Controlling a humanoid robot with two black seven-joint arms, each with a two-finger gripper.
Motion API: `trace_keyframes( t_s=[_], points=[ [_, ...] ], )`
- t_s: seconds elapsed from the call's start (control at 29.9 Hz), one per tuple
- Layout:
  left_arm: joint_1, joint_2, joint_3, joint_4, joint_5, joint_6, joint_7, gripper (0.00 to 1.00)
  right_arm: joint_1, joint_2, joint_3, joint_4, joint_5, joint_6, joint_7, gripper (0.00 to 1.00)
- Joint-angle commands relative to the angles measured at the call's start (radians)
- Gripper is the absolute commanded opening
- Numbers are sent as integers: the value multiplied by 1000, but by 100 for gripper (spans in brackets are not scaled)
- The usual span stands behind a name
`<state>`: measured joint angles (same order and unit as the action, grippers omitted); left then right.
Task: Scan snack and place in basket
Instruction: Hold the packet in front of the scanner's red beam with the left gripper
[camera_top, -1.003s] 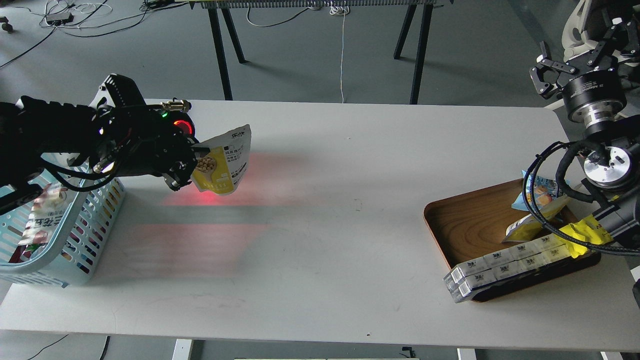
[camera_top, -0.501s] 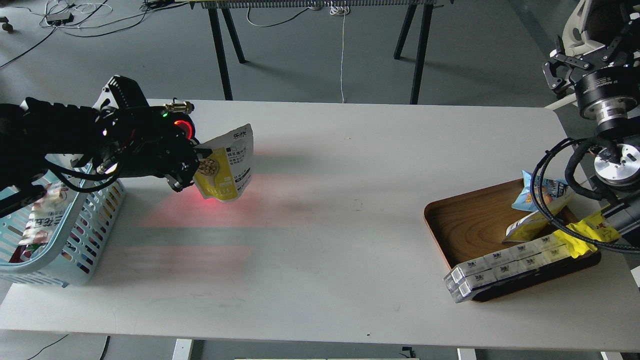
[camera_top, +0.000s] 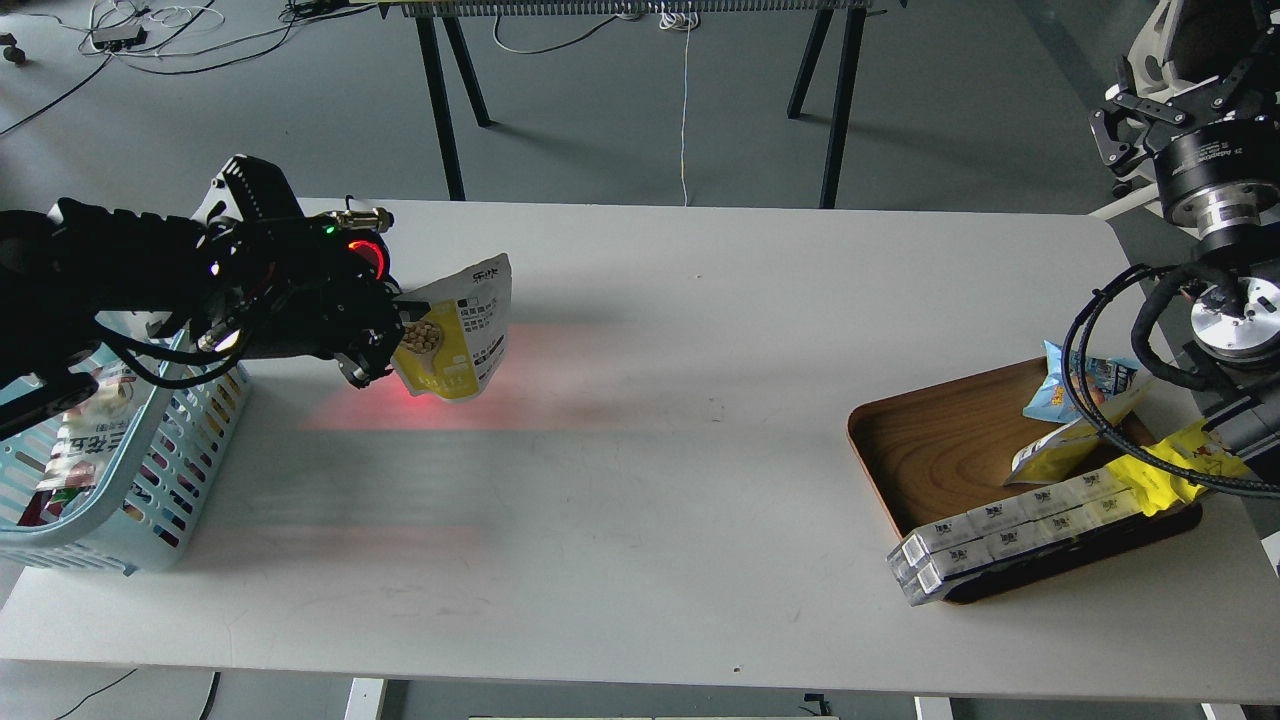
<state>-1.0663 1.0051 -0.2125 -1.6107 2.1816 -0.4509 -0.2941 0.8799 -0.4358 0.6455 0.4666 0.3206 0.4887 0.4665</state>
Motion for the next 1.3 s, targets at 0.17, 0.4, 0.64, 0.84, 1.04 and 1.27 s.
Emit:
trace_keyframes(
  t_s=[0.17, 0.4, 0.64, 0.84, 1.04, 1.27],
  points=[
    [0, -2, -2, -1, 0, 0, 0, 0, 1, 0, 0, 1, 0, 0, 0, 99],
    [0, -2, -1, -5, 0, -2, 0, 0, 1, 0, 0, 1, 0, 0, 0, 99],
    [5, -17, 4, -8, 0, -2, 1, 0, 1, 0, 0, 1, 0, 0, 0, 99],
    [0, -17, -1, -17, 0, -2, 1, 0, 17, -1, -1, 1, 0, 0, -2, 99],
    [-17, -11, -10, -17, 0, 0, -2, 0, 25, 0, -1, 1, 0, 0, 0, 99],
    [-27, -2, -39, -12, 0, -3, -30, 0, 27, 2, 0, 1, 0, 0, 0, 99]
  ],
)
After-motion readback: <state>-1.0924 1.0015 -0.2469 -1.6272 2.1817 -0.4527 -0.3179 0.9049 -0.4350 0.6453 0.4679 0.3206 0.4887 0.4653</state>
